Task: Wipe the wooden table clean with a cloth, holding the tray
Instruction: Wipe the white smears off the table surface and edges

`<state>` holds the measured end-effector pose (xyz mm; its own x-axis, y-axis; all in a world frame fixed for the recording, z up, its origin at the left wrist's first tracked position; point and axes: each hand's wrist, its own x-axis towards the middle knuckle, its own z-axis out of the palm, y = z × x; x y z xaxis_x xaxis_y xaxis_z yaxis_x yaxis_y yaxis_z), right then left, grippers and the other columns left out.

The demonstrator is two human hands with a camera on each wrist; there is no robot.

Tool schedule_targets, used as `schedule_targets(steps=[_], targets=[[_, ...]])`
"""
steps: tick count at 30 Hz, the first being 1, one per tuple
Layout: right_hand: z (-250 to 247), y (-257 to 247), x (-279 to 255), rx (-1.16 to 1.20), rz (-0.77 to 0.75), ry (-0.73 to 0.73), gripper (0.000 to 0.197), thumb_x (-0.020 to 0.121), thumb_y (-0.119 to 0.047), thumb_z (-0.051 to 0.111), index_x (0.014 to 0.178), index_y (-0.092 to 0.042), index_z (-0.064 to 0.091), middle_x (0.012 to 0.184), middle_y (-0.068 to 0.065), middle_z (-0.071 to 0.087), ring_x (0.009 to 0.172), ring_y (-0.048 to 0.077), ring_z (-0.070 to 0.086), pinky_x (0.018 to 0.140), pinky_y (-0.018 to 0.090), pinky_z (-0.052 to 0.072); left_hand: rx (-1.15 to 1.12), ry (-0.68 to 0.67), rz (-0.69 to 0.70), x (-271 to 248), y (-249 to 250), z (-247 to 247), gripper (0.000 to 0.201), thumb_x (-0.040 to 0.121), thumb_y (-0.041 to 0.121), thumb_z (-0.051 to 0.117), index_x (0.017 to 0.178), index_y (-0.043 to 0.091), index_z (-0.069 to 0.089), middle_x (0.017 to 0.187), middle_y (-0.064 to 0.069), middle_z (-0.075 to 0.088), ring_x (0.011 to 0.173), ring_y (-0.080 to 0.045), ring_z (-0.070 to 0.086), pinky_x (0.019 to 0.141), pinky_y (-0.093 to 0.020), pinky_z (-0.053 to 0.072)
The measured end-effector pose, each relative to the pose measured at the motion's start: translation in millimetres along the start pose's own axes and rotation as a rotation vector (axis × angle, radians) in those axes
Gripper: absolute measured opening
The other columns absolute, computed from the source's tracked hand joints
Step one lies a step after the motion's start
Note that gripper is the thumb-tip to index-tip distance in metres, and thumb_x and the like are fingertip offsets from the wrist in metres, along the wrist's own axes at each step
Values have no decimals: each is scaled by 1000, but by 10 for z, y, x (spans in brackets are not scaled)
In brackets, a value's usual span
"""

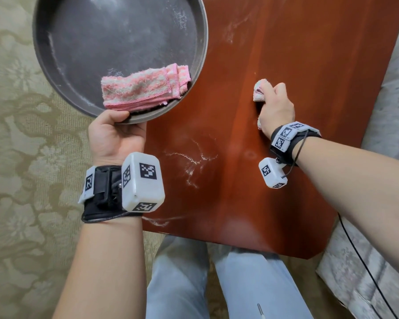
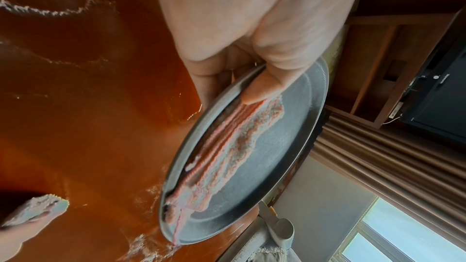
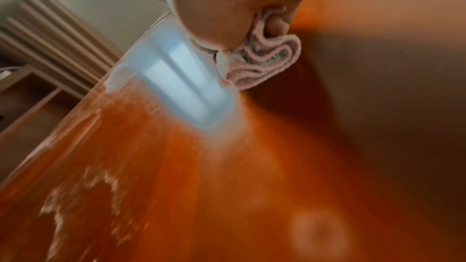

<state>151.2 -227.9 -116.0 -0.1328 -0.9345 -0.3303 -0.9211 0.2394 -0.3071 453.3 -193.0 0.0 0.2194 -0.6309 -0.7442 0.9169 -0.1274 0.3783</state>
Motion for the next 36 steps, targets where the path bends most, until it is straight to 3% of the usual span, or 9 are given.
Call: schedule_targets(steps=[5,10,15,19,23,27,29,31,36], targets=[[241,-262,-210,-49,-89,-63,55,78,0,47,128,-24,46,101,8,39,71,31,47,61,35,41,7,14,12,-90,197,-255,54,49,-14,47,101,-6,61,94,-21,70,88,-38,71,90,-44,57],[467,-587,-541,-69,-225,-142,54,78,0,46,129,-19,46,97,5,32,69,30,43,57,34,33,-31,3,32,-190,428,-519,69,34,-14,55,103,-7,61,95,-22,70,89,-39,71,90,-45,56],[715,-916,-1001,-21,-319,-215,50,84,-10,44,132,-25,45,98,5,37,68,27,42,59,34,35,-37,19,51,-267,582,-745,62,38,-15,54,100,-7,62,96,-22,70,89,-39,71,92,-44,55],[879,-1097,-1323,-25,-414,-325,55,81,0,51,131,-22,48,100,7,40,72,24,43,58,36,44,-39,28,53,-330,635,-843,49,54,-14,43,100,-8,61,99,-22,68,92,-39,69,88,-45,58],[792,-1094,-1321,39,-482,-357,55,80,1,48,128,-26,51,96,1,36,67,25,45,56,33,39,-55,27,61,-343,663,-842,68,35,-15,56,103,-8,60,100,-22,68,94,-41,68,92,-47,55],[543,-949,-981,141,-341,-141,46,80,-8,43,118,-30,53,96,3,40,66,29,47,61,34,44,-63,39,59,-322,673,-849,71,35,-15,57,105,-6,60,102,-22,67,97,-40,67,101,-46,50],[429,-875,-763,124,-256,-49,50,78,-7,41,121,-29,54,99,7,42,68,29,47,64,37,47,-52,48,53,-310,672,-849,61,45,-16,52,104,-7,60,103,-22,67,99,-40,66,105,-46,47],[351,-823,-563,94,-196,-4,53,78,-7,38,124,-28,54,103,9,43,70,26,45,67,38,47,-47,64,49,-296,675,-861,50,57,-13,42,103,-7,60,105,-22,66,104,-40,64,108,-47,45],[383,-784,-213,-10,-100,-9,56,78,-7,38,131,-25,47,114,14,41,78,27,42,68,36,41,-68,75,68,-251,714,-931,47,61,-11,39,103,-7,60,107,-23,64,105,-41,64,104,-47,48]])
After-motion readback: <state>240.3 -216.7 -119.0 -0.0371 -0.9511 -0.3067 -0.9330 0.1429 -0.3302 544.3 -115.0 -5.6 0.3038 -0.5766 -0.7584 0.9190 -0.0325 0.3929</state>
